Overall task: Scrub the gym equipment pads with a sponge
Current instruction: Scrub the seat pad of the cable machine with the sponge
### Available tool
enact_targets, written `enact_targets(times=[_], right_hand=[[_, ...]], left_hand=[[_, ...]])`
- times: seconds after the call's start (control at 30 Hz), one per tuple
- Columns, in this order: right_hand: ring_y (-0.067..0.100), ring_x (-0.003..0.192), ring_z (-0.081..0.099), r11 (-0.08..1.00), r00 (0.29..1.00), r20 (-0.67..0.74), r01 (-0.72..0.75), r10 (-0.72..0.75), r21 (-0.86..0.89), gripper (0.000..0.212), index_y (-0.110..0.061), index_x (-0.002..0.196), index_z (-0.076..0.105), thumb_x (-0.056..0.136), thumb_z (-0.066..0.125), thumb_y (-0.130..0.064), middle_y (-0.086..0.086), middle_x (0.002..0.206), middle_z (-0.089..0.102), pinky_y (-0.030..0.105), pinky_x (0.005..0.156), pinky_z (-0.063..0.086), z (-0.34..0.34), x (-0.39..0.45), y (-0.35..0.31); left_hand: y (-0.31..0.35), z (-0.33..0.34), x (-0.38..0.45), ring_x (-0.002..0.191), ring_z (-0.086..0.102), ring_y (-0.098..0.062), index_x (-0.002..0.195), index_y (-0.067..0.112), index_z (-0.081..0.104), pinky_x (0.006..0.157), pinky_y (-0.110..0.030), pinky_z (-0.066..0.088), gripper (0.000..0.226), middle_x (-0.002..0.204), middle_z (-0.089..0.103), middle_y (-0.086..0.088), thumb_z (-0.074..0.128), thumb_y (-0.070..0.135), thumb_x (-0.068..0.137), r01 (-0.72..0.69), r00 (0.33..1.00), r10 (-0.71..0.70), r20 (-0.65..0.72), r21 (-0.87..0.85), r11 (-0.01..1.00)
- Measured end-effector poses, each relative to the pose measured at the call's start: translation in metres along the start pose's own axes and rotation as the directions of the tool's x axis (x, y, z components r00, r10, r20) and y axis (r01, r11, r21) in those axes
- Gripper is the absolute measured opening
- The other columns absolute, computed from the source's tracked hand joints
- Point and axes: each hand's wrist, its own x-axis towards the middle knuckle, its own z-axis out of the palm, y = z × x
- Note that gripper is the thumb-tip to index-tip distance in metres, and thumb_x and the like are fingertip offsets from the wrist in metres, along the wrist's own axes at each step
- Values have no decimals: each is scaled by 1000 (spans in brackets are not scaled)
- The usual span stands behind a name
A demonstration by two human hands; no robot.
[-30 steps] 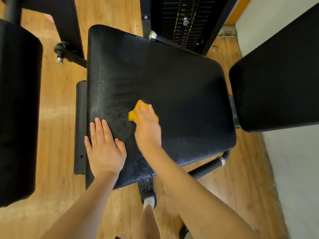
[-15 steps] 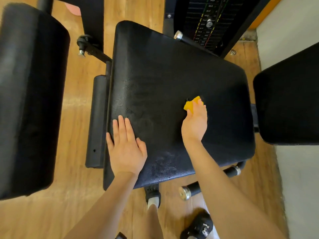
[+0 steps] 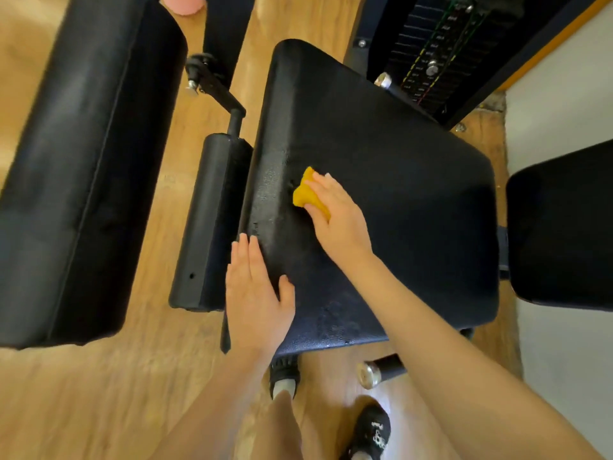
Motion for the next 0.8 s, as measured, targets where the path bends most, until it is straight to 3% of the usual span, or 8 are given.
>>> enact_targets(times=[0.13, 0.2, 0.3, 0.4, 0.53, 0.63, 0.8], right_hand=[[17, 144, 12, 997, 1000, -29, -3, 0, -80, 38, -11, 134, 48, 96, 48, -15, 0, 150, 33, 19, 107, 20, 21, 12, -18], [21, 143, 16, 987, 997, -36, 62, -68, -146, 35, -9, 130, 51, 95, 48, -13, 3, 147, 37, 30, 109, 28, 38, 6, -28], [30, 132, 40, 902, 932, 170, 355, -320, -248, 27, -6, 112, 65, 86, 59, -3, 9, 127, 59, 43, 102, 41, 63, -19, -39], [31, 126, 47, 871, 885, 293, 432, -361, -234, 26, -7, 107, 69, 82, 62, -3, 7, 119, 64, 44, 98, 44, 71, -38, -39], [21, 138, 30, 934, 904, 305, 343, -300, -99, 33, -7, 126, 56, 93, 51, -6, 6, 139, 48, 37, 109, 31, 39, -23, -46], [20, 143, 17, 942, 939, 254, 282, -232, -182, 37, -8, 133, 48, 96, 45, -7, 5, 148, 35, 36, 111, 25, 23, 11, -50], [26, 138, 28, 865, 921, 282, 359, -268, -351, 25, -9, 112, 62, 90, 52, -1, 6, 134, 51, 45, 105, 36, 52, 10, -43]], left_hand=[[-27, -8, -45, 145, 8, -22, 150, 6, 12, 117, -44, 21, 78, 158, 9, -7, 34, 49, 88, 98, 991, -96, 89, -13, 995], [-29, -8, -55, 143, -4, -18, 148, 10, -4, 118, -42, 16, 83, 154, -8, -1, 34, 57, 91, 97, 986, -93, 137, -18, 995], [-34, -12, -51, 137, -25, -13, 135, 18, -30, 116, -31, -5, 105, 145, -31, 4, 48, 66, 84, 106, 961, -97, 257, -19, 994], [-39, -22, -47, 134, -32, -16, 129, 16, -39, 114, -31, -9, 123, 142, -38, 0, 47, 81, 69, 51, 935, -61, 348, 39, 998], [-33, -31, -46, 134, -35, -19, 127, 15, -41, 118, -38, -7, 129, 137, -44, -2, 64, 68, 72, 36, 899, -72, 432, 91, 995], [-30, -31, -46, 137, -34, -21, 126, 17, -41, 118, -39, -7, 129, 137, -45, 0, 69, 60, 74, 59, 896, -88, 435, 81, 995], [-29, -29, -47, 139, -32, -23, 131, 16, -39, 119, -42, -3, 131, 144, -41, -1, 71, 59, 73, 68, 893, -105, 438, 98, 993]])
